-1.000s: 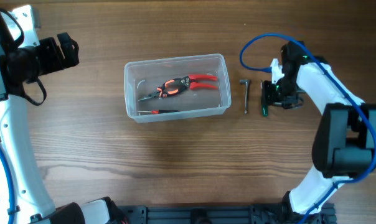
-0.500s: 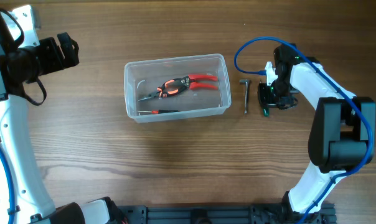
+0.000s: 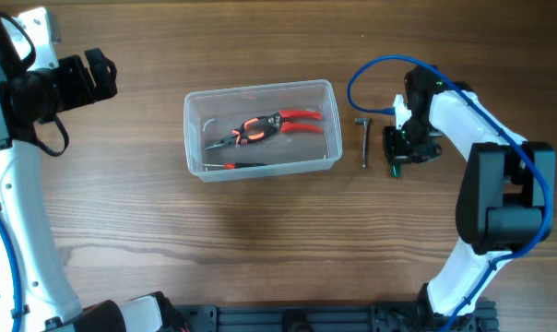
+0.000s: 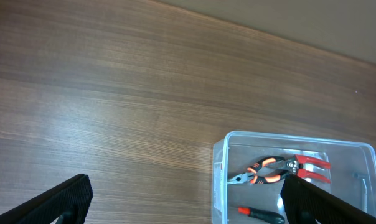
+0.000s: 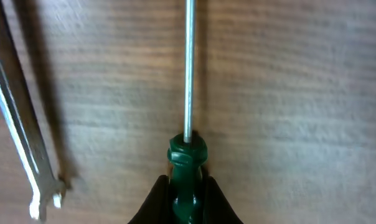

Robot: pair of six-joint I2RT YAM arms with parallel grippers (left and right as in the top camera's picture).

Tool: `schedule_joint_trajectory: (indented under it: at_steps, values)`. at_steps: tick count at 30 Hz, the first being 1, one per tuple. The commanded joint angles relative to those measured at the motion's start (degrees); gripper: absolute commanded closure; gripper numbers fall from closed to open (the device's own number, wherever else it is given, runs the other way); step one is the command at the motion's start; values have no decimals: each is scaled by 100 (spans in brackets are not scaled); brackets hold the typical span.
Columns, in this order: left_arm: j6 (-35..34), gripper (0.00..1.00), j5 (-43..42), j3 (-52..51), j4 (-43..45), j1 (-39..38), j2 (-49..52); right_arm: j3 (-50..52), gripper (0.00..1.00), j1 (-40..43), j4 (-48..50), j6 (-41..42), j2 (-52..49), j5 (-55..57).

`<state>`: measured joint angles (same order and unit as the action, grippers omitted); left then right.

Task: Pack container
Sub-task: 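Carry the green screwdriver left and lower it into the container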

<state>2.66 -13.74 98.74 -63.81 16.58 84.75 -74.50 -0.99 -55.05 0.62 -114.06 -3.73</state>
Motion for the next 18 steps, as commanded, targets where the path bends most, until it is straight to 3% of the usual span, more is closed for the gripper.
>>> schedule_joint_trajectory:
  at_steps: [1, 7, 12, 18]
  values:
    - [-11, 0, -9, 28, 13, 33, 33, -868, 95, -35, -457, 24, 282, 170]
    - [-13, 0, -9, 28, 13, 33, 33, -2647, 96, -273, -1016, -415, 1342, -975]
    - [-11, 0, -9, 28, 13, 33, 33, -3582, 96, -1047, -717, -874, 2188, -1672]
    - [-13, 0, -9, 28, 13, 33, 33, -3652, 96, -2959, -533, -2881, 2599, -1755]
